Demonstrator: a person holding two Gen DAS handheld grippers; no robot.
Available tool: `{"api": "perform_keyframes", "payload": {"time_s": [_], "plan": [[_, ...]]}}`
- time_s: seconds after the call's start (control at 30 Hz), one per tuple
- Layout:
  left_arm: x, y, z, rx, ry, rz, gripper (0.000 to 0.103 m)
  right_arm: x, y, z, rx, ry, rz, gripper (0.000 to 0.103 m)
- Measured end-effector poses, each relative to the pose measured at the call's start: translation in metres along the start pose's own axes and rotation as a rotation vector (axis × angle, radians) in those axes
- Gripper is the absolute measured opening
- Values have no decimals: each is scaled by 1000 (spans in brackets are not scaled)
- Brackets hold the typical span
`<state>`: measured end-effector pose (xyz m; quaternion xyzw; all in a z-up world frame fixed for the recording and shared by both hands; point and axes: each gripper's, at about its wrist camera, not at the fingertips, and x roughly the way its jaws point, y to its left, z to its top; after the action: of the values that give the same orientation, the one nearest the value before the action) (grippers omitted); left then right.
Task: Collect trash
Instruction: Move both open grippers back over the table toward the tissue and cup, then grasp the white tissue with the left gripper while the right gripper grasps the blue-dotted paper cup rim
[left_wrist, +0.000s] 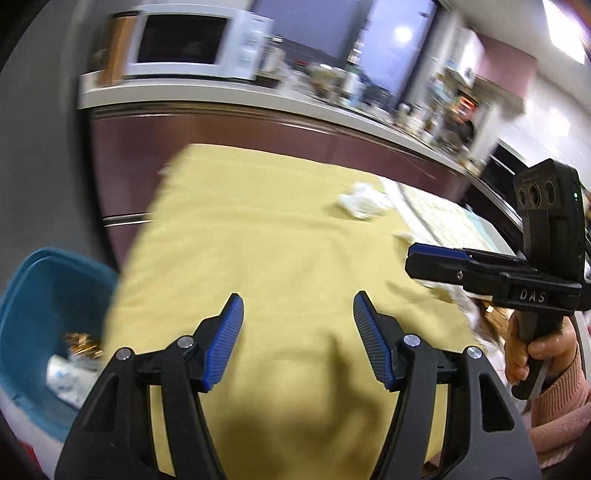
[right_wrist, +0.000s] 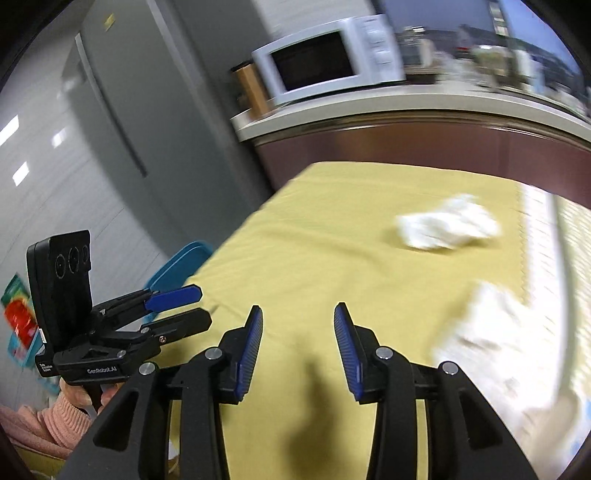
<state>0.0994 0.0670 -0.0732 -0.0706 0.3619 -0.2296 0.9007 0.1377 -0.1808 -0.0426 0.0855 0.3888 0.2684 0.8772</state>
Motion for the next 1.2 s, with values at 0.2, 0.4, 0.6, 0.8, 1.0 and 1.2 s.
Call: {"api": "perform_keyframes", "payload": {"time_s": [0.2,0.4,0.6,0.8,1.0,1.2], "plan": [[35,-62,7,99,53,-108,63,-68,-65,-24,146,-93,-124,38],[71,-113,18,164,108,-182,64,-129,-119,-48,275,-191,-239,38],[104,-140,28,197,158,-163,65,-151,-156,-73,391,-220,-262,44],[126,-147,31,200,197,-135,67,-147,-168,-89,441,-206,-212,44],[141,-157,32,214,226,-140,69,-142,-171,-96,467,-206,-139,44],[154,-164,32,232,246,-135,69,-135,-169,-95,461,-198,-95,37]]}}
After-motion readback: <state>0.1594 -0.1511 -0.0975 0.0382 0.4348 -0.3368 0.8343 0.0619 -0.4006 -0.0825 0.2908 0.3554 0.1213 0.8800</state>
